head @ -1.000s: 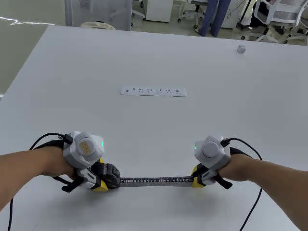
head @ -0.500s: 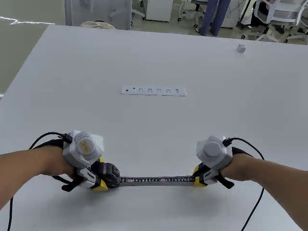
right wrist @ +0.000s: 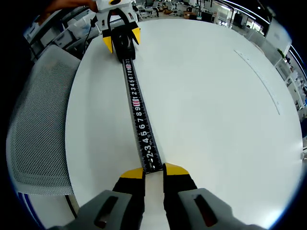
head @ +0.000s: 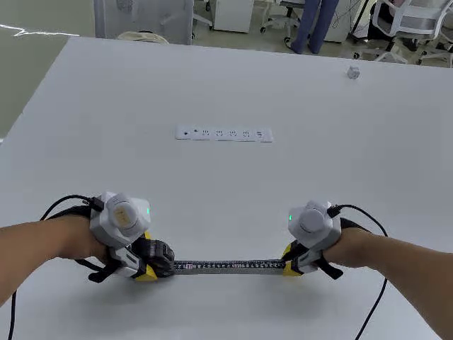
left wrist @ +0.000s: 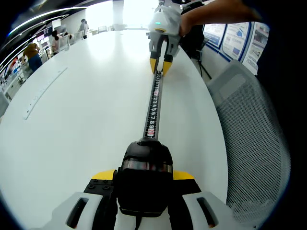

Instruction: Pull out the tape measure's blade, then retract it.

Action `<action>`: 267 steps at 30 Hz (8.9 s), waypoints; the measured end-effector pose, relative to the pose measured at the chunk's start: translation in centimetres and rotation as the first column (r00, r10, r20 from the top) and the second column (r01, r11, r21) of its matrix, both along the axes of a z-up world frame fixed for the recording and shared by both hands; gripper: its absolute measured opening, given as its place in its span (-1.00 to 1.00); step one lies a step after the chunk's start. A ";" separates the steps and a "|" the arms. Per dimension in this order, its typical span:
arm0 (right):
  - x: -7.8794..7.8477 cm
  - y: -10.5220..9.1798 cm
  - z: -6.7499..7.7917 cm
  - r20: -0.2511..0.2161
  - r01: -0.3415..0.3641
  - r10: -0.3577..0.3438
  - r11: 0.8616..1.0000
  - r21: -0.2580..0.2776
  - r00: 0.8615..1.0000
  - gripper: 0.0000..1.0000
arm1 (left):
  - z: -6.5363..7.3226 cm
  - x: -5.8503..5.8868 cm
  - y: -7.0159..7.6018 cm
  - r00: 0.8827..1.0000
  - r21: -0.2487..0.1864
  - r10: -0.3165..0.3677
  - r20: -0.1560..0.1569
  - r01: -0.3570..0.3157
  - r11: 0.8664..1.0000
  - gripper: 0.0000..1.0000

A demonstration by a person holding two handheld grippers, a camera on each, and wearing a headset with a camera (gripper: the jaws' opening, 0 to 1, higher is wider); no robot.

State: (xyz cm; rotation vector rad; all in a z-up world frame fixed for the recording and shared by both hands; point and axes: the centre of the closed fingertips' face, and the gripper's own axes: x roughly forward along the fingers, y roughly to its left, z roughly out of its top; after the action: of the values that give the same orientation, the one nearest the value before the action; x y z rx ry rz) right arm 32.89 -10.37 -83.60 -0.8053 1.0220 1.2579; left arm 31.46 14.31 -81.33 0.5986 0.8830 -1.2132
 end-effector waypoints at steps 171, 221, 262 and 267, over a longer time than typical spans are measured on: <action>-2.9 -3.1 9.2 0.222 0.216 -0.296 0.920 0.326 0.929 0.58 | 10.0 -4.9 6.9 0.582 -0.452 0.813 0.029 -0.718 0.530 1.00; 0.0 0.5 1.3 0.058 -0.129 0.128 0.991 0.022 0.990 -0.34 | 5.3 -1.4 2.6 0.351 -0.412 0.934 0.070 -0.842 0.347 0.94; 0.3 0.4 -0.2 -0.013 -0.074 0.074 0.994 -0.082 0.997 -0.72 | 2.4 0.5 3.2 0.244 -0.361 0.969 -0.026 -0.907 0.218 0.80; 0.4 0.4 -0.3 -0.009 -0.073 0.072 0.994 -0.082 0.997 -0.72 | 2.0 0.4 3.1 0.243 -0.345 0.970 -0.027 -0.913 0.219 0.80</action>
State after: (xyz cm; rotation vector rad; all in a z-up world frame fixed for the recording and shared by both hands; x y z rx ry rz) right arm 33.25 -9.97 -83.87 -0.9101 1.0631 1.2869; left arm 31.90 17.41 -79.35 -0.1646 0.6566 -0.0658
